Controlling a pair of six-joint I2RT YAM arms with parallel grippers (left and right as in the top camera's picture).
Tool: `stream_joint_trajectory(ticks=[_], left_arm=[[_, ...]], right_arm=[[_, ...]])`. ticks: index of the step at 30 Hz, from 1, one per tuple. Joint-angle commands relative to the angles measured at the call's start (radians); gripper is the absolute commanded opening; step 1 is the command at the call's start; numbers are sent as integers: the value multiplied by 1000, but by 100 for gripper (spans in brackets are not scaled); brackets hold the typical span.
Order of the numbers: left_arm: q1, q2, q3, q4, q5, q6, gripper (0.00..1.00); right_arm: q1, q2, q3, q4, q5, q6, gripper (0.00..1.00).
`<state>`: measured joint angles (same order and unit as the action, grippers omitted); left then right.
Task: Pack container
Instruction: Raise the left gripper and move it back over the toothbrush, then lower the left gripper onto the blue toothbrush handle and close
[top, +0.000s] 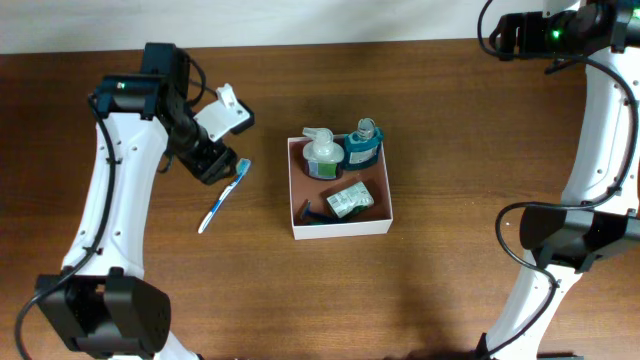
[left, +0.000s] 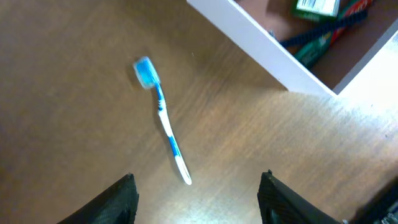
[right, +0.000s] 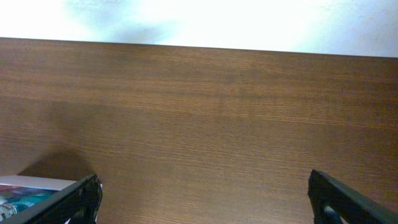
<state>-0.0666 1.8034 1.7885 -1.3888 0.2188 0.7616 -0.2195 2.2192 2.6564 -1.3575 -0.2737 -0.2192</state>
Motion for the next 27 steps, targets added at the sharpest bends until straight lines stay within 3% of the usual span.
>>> stream_joint_trajectory(ticks=[1,18,27], left_arm=[[13,15,-47,19,2,-13,63],[18,37,-370,351,2,-44,61],[53,47,-436,523,1,-196,60]], right_arm=[[-3,-2,5,3,1,0,99],[-3,-3,5,3,1,0,98],[-3,-3,5,3,1,0,99]])
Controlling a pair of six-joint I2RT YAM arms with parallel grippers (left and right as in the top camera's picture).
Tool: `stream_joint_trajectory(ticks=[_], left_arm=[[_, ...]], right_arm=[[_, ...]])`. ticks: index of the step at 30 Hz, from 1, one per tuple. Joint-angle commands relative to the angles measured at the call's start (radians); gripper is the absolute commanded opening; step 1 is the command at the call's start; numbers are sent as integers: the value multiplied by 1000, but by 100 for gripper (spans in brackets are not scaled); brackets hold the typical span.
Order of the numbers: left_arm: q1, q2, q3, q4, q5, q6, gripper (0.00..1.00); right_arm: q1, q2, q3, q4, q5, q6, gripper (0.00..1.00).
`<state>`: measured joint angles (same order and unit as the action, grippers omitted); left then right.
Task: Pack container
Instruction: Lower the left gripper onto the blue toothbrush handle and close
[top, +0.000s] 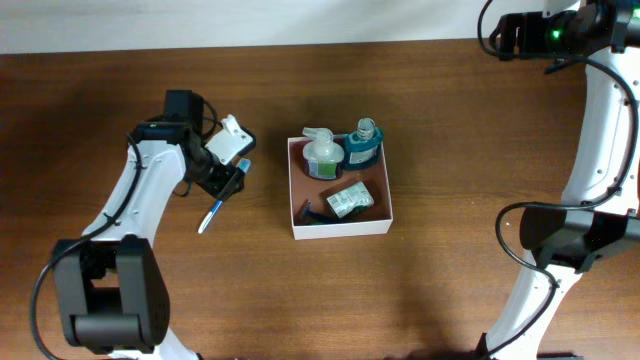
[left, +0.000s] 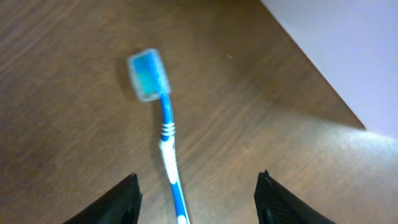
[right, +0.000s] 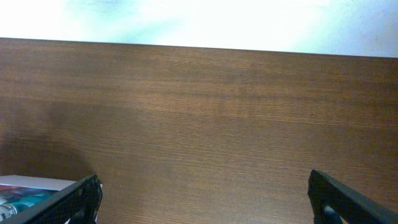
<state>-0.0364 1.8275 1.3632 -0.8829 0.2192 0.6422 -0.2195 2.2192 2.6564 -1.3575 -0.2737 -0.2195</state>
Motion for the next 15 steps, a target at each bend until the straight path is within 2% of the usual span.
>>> stream_joint_trajectory(ticks=[1,7,15], left_arm=[[26,26,-11,20,1,-79,61],[35,87,-12,34,0,-101,66],[35,183,-13,33,0,-108,62]], right_arm=[[-3,-3,5,3,1,0,99],[-3,-3,5,3,1,0,99],[-3,-2,5,3,1,0,99]])
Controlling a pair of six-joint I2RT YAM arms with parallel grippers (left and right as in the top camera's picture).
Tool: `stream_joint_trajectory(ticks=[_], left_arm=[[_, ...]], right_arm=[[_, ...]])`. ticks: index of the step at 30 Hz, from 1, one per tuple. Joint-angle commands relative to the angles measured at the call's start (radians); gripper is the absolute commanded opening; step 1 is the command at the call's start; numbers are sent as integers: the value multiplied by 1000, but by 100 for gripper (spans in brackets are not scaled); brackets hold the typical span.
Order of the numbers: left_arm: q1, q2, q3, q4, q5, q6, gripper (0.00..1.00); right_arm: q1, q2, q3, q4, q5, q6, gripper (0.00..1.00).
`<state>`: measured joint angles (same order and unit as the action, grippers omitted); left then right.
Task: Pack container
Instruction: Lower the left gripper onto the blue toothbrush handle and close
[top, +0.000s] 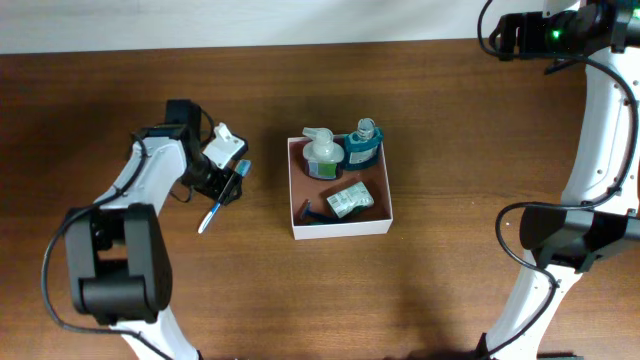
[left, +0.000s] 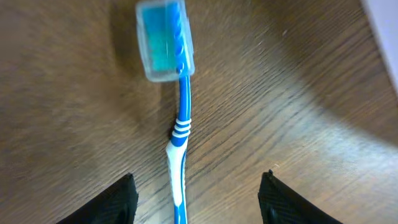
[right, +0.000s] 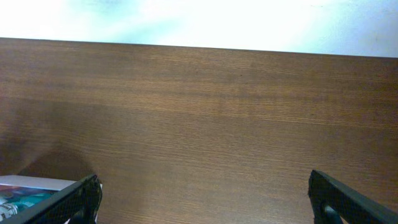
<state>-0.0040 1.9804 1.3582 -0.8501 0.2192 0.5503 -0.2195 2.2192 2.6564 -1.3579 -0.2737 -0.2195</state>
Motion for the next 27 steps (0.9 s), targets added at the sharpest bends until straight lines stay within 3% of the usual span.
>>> stream_joint_trajectory(ticks=[1,19,21,23,27], left_arm=[[3,35,-8,0,0,-16,61],[2,69,-35,2,-83,-16,51],[2,69,-35,2,-86,-15,43],[2,69,-35,1,-85,-16,27],[2,69,-35,0,-86,-16,16]], right_arm=[[-3,-2,5,3,1,0,99],[-3,-3,5,3,1,0,99],[-3,-3,5,3,1,0,99],[-3,-3,5,3,1,0,99],[-3,-3,5,3,1,0,99]])
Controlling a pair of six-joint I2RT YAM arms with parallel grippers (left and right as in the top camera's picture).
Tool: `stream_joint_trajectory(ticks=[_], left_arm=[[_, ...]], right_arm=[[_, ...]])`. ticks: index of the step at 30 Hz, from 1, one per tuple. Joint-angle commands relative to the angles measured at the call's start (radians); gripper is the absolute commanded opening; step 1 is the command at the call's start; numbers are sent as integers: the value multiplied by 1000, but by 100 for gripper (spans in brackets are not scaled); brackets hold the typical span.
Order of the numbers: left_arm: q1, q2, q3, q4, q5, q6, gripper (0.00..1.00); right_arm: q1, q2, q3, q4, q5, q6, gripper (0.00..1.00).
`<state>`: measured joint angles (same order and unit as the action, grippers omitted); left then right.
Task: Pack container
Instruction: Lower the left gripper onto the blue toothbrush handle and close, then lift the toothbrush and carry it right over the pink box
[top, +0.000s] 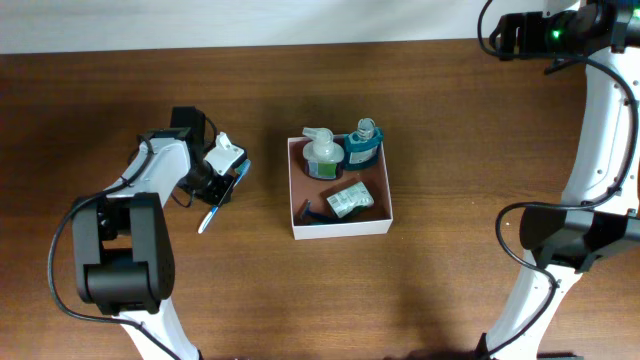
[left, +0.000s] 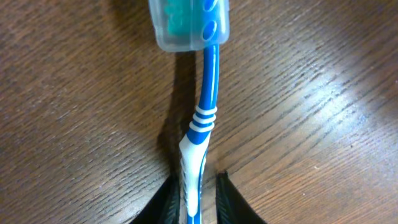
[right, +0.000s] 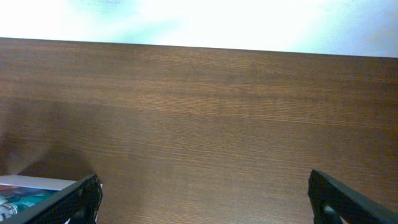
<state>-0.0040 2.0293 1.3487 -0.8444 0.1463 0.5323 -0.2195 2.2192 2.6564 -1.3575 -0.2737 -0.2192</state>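
Note:
A blue-and-white toothbrush (top: 213, 208) with a clear cap on its head lies on the brown table, left of the white box (top: 340, 229). My left gripper (top: 216, 186) is down at the table, its fingers closed in on both sides of the handle. In the left wrist view the toothbrush (left: 206, 102) runs from its capped head at the top down into my left gripper (left: 194, 202). My right gripper (right: 205, 199) hangs open and empty over the table's far right; the box's corner (right: 25, 186) shows at lower left.
The box holds a white pump bottle (top: 320, 152), a blue bottle (top: 363, 146), a green packet (top: 350, 198) and a dark razor (top: 318, 212). The right arm's column (top: 600, 150) runs down the right side. The table's far edge meets a white wall.
My left gripper has come lower over the toothbrush and its fingers, wide apart before, have closed in on the handle. The toothbrush lies in the same place. The right arm has not moved.
My left gripper was open high above the toothbrush, with the box edge in its view. It then stood lower and open over the brush, then lower still with the handle between the fingers. Now it is shut on the handle. The right arm stayed put throughout.

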Motion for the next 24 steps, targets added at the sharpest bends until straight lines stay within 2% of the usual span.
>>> stream_joint_trajectory(ticks=[1,7,14,24], left_arm=[[2,20,-26,-6,-13,2,13],[2,20,-26,-6,-13,2,1],[2,20,-6,-34,-13,2,1],[2,19,252,-276,-13,2,1]], right_arm=[[-3,-3,5,3,1,0,99],[-3,-3,5,3,1,0,99],[-3,-3,5,3,1,0,99],[-3,-2,5,3,1,0,99]])
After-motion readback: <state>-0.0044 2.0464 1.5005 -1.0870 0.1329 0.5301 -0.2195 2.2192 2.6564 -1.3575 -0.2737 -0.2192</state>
